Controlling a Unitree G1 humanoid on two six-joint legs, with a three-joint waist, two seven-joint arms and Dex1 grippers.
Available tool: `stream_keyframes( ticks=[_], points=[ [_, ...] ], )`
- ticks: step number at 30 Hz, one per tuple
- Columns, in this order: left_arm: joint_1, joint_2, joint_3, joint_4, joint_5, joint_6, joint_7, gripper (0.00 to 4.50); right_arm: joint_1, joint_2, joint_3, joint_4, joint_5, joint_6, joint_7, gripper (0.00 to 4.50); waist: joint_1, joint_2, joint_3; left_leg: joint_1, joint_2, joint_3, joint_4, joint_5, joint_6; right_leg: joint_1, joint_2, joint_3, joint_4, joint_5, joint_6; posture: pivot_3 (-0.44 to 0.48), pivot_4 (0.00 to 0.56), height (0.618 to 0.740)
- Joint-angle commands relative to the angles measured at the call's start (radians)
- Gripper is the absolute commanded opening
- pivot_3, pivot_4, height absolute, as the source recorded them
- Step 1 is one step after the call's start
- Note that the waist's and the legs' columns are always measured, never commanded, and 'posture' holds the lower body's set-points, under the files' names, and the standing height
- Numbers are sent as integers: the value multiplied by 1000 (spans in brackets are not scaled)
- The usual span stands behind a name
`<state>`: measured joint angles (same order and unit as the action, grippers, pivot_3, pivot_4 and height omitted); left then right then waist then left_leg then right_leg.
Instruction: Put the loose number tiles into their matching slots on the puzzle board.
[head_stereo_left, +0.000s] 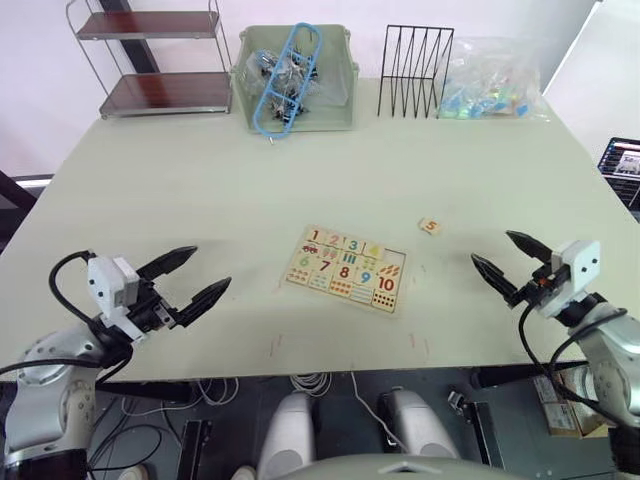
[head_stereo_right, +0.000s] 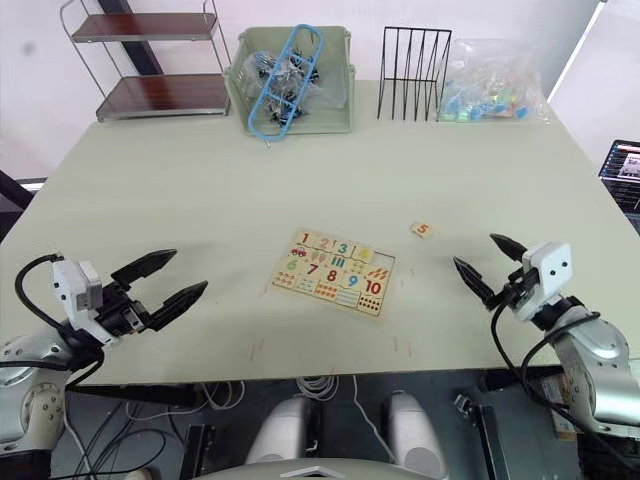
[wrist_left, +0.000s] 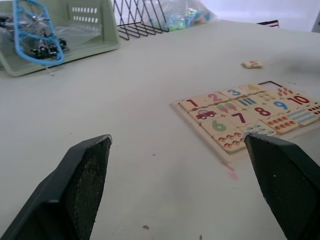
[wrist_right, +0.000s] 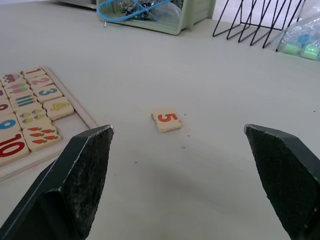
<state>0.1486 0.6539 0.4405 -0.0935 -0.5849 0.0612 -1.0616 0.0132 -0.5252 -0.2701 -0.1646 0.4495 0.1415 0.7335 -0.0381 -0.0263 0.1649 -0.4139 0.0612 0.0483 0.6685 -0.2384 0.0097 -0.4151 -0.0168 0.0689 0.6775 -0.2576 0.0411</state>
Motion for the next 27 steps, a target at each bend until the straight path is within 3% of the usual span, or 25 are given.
stream_keyframes(
  ticks=[1, 18, 27],
  points=[
    [-23, 14, 6, -3, -25, 2, -21, 4500, -43, -20, -4, 12, 9, 16, 7, 4378, 0, 0, 0, 0, 0, 0, 0, 0, 0, 0, 0, 0, 0, 0, 0, 0, 150, 740],
    [-66, 23, 3, 68, -52, -11, -156, 4500, -288, -94, 106, 267, -66, 91, 107, 4378, 0, 0, 0, -1, 0, 0, 0, 0, 0, 0, 0, 0, 0, 0, 0, 0, 150, 740],
    [-114, 56, -39, 77, -57, 30, -232, 4500, -479, -108, 236, 444, -173, 129, 160, 4378, -3, 0, 0, -1, 0, 0, 0, 0, 0, -1, 0, 0, 0, 0, 0, 0, 150, 740]
  ],
)
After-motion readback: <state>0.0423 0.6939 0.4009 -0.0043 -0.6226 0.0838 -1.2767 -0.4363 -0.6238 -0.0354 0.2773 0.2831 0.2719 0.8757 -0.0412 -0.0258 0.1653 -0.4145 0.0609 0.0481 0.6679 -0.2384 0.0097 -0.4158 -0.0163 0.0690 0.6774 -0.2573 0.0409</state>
